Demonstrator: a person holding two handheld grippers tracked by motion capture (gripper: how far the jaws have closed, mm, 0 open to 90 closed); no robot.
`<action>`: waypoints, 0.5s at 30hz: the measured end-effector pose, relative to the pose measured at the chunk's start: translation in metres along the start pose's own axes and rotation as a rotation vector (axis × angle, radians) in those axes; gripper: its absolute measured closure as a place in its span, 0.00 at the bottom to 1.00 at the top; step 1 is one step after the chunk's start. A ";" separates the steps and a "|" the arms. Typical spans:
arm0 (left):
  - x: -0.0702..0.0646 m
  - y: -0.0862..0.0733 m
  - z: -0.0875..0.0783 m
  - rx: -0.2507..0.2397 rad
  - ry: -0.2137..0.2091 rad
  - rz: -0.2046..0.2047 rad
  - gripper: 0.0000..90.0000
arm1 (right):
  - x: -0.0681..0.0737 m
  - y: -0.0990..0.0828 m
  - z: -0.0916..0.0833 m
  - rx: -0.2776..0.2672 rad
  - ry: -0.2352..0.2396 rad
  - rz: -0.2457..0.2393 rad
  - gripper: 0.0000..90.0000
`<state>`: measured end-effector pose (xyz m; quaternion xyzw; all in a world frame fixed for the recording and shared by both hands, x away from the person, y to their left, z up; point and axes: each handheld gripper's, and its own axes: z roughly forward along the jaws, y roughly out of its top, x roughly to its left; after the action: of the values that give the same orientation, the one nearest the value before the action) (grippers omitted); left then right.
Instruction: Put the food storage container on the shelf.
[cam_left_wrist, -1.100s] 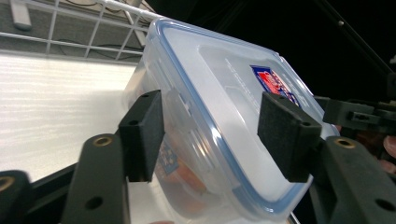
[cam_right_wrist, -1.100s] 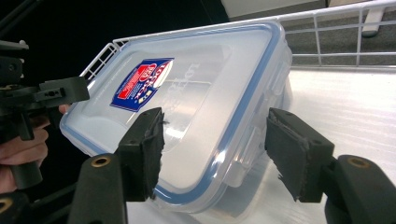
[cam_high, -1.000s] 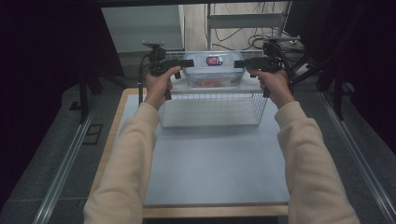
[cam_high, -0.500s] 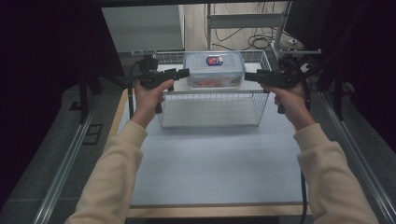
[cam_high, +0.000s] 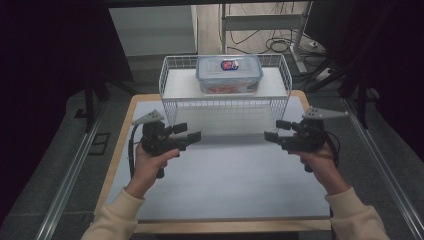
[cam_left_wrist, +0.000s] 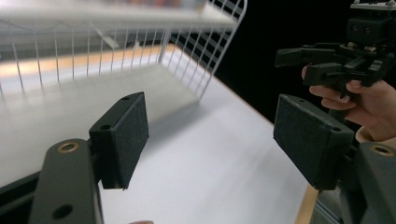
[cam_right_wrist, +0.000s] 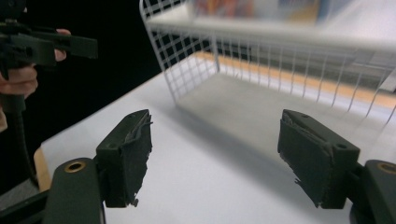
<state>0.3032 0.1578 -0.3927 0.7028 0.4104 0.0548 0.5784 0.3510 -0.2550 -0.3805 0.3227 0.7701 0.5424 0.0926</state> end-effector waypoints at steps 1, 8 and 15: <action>0.000 -0.006 -0.001 0.009 0.001 -0.001 0.29 | 0.001 -0.008 0.000 0.005 0.001 -0.003 0.29; 0.003 -0.043 -0.002 0.052 0.036 0.001 0.28 | 0.004 -0.047 0.006 0.040 0.026 0.029 0.28; 0.009 -0.055 0.002 0.065 0.048 -0.015 0.27 | 0.006 -0.051 0.009 0.057 0.002 0.006 0.26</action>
<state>0.2816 0.1620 -0.4442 0.7166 0.4310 0.0536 0.5457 0.3309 -0.2549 -0.4290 0.3271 0.7844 0.5209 0.0807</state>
